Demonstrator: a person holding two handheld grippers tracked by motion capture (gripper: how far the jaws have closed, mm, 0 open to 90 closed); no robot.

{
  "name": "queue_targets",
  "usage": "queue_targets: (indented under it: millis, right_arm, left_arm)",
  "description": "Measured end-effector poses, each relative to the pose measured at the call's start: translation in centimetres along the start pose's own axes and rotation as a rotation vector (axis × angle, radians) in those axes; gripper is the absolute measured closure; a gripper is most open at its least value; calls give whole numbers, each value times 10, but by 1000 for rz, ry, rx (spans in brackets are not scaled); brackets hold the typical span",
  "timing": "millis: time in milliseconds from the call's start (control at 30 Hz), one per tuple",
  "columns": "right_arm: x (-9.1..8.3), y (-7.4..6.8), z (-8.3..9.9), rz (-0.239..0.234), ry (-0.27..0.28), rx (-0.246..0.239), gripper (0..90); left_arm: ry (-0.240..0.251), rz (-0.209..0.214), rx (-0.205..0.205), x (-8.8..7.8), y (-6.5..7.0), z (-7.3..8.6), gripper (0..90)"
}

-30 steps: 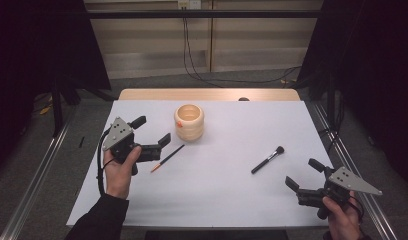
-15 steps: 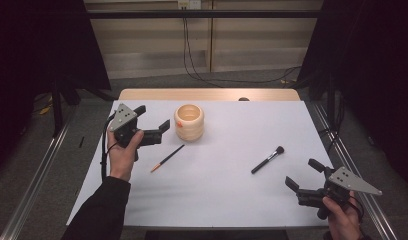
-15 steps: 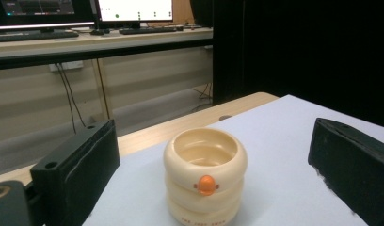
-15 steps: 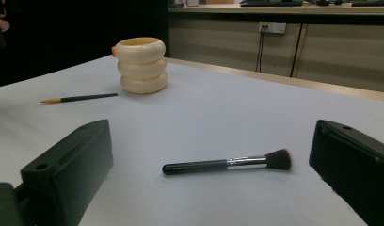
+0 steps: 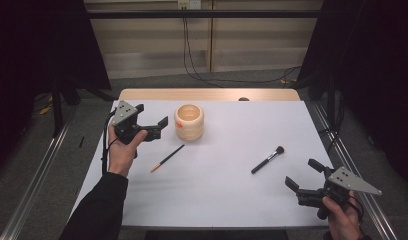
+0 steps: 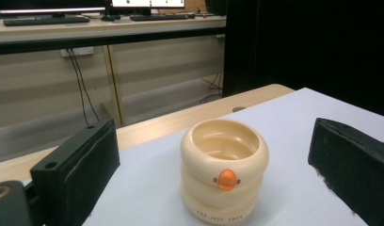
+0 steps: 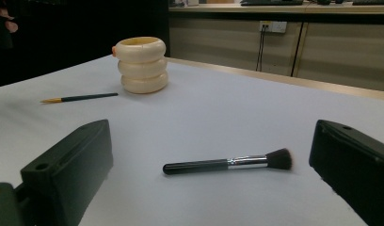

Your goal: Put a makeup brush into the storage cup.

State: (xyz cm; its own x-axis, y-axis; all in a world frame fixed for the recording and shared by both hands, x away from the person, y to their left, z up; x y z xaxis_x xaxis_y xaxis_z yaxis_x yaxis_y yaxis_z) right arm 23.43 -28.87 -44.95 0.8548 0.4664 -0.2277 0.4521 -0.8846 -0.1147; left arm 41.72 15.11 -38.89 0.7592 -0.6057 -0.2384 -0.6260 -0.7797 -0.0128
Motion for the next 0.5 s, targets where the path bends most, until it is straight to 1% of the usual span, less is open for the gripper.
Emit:
queue_targets:
  millis: [33, 67, 100, 133, 167, 200, 233, 300, 367, 400, 467, 500]
  right_arm:
    - [0, 0, 0, 0, 0, -1, 0]
    - [0, 0, 0, 2, 1, -2, 0]
    - [0, 0, 0, 1, -2, -3, 0]
    - [0, 0, 0, -4, -5, 0, 0]
    - [0, 0, 0, -3, -3, -2, 0]
    - [0, 0, 0, -4, -5, 1, 0]
    - [0, 0, 0, -4, -5, 1, 0]
    - [0, 0, 0, -4, -5, 0, 0]
    - [0, 0, 0, -4, -3, -1, 0]
    - [0, 0, 0, -2, -2, -1, 0]
    - [0, 0, 0, -4, -4, 4, 0]
    - [0, 0, 0, -4, -2, 6, 0]
  left_arm:
    - [-11, -2, 1, 0, 0, 0, 21]
    - [-23, -14, 0, 1, -1, 0, 18]
    - [-48, 1, 0, 1, -1, 0, 20]
    - [-62, 1, 7, 1, -1, 0, 20]
    - [-91, 5, 19, 1, -1, 1, 21]
    - [-108, 17, 17, 1, -1, 1, 28]
    - [-126, 21, 17, 1, -2, 0, 34]
    - [-155, 47, 5, 2, -1, 0, 38]
    - [-174, 63, 12, 1, -2, -2, 39]
    - [-174, 63, 12, 1, -2, -2, 40]
    - [-219, 81, 13, 1, -4, -2, 46]
    - [-258, 85, 22, 2, -4, 0, 50]
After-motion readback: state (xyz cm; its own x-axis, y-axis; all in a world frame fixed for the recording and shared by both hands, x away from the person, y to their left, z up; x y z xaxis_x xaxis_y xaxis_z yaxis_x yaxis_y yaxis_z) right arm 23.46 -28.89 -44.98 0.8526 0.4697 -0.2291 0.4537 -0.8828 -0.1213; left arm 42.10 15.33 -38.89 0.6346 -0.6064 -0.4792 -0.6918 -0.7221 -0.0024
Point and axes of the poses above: each handheld gripper's, and its own axes: x roughly forward along the jaws, z roughly out of its underside, y roughly to its right, the point moved 6 cm from there along x, roughly forward along the jaws, and after that the axes turned 3 degrees about x, right-handed, at the moved point
